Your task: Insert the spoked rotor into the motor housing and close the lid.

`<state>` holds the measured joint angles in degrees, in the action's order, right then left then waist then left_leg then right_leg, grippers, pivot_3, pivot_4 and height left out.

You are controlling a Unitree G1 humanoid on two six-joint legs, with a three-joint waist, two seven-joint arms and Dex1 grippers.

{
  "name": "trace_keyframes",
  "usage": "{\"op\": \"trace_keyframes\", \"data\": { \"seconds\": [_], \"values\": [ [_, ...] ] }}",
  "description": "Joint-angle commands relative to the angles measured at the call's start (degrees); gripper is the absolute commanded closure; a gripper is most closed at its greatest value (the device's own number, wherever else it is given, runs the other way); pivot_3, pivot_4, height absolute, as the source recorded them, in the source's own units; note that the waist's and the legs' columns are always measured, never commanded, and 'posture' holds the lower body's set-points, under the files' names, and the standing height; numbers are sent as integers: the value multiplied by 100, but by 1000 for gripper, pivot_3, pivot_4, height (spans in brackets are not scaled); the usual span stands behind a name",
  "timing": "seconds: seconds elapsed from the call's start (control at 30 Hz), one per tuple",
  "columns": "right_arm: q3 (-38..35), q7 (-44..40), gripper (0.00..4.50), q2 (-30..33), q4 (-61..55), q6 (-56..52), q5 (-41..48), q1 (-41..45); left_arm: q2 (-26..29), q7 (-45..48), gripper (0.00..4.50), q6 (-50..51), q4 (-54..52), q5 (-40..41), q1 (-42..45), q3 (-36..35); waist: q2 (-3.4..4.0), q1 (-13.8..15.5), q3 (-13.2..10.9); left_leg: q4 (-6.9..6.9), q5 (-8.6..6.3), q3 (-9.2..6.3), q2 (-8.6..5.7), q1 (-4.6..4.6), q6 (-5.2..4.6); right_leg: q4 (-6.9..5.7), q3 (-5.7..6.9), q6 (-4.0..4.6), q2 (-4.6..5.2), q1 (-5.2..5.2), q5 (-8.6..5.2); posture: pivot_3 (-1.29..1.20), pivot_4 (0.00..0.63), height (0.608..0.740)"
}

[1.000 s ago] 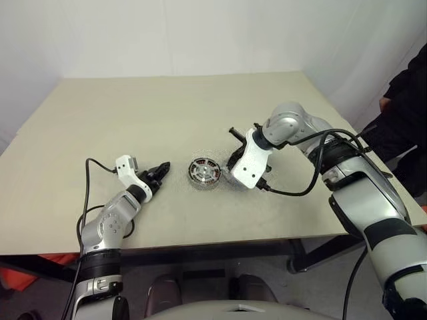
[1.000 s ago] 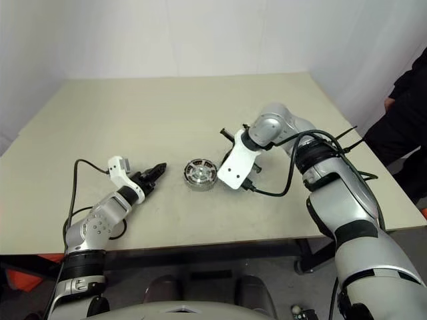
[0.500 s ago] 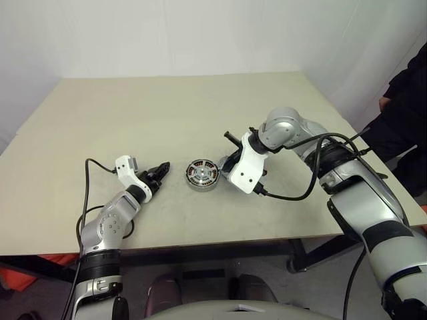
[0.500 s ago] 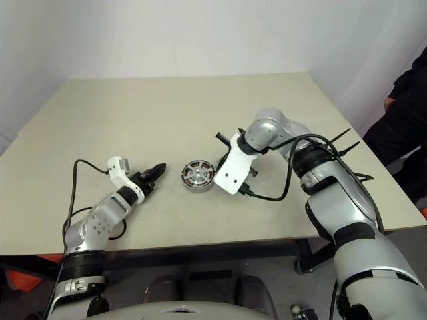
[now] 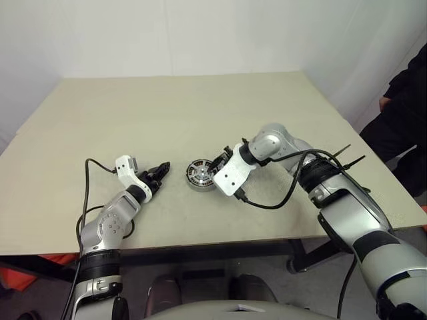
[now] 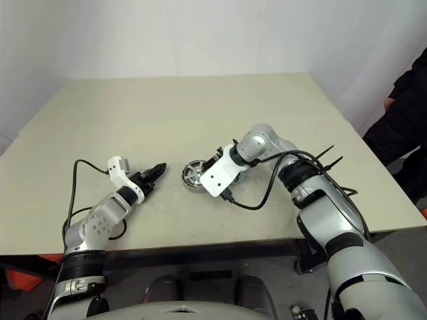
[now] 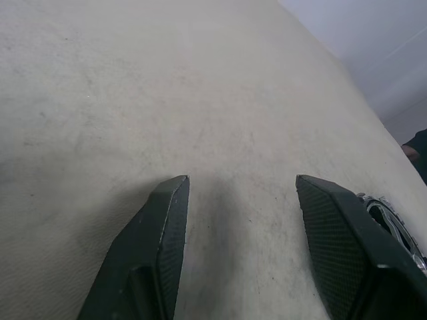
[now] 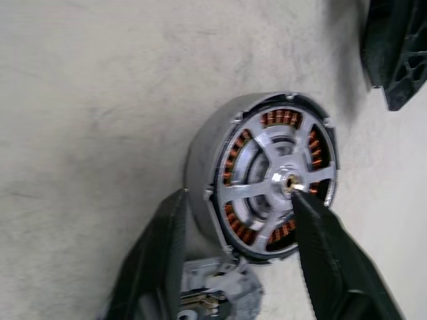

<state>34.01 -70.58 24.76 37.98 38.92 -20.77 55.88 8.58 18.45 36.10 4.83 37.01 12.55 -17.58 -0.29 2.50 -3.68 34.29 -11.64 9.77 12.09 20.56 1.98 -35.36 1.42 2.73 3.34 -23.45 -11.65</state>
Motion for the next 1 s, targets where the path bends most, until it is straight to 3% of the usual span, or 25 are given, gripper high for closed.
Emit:
{"op": "trace_keyframes", "data": {
  "seconds": [0.03,0.7,0.8,0.93,1.0],
  "values": [
    [-44,142,1913,119,-192,108,-83,49,52,-52,1782,49,-6,-27,14,3,0,-2,0,0,0,0,0,-1,1,-1,0,0,0,0,0,0,0,740],
    [256,933,1913,-152,1279,530,-892,446,46,-82,1782,79,-140,-10,-117,19,0,-20,0,0,1,0,-1,-12,3,-3,-1,0,0,8,0,0,0,740],
    [229,873,2543,-152,1264,631,-823,486,54,-79,1782,78,-116,-14,-101,15,0,-19,0,0,1,0,0,-12,3,-3,-1,0,0,8,0,0,0,740],
    [204,947,3863,-203,1259,594,-827,503,53,-77,1782,70,-68,-23,-55,21,-2,-25,1,0,0,0,0,-11,2,-3,-1,0,0,8,0,0,0,740],
    [204,1017,3863,-210,1295,580,-880,512,49,-75,1782,64,-56,-26,-47,24,0,-31,0,0,1,0,1,-19,2,-4,-1,0,-1,13,0,0,0,740]
  ]
}}
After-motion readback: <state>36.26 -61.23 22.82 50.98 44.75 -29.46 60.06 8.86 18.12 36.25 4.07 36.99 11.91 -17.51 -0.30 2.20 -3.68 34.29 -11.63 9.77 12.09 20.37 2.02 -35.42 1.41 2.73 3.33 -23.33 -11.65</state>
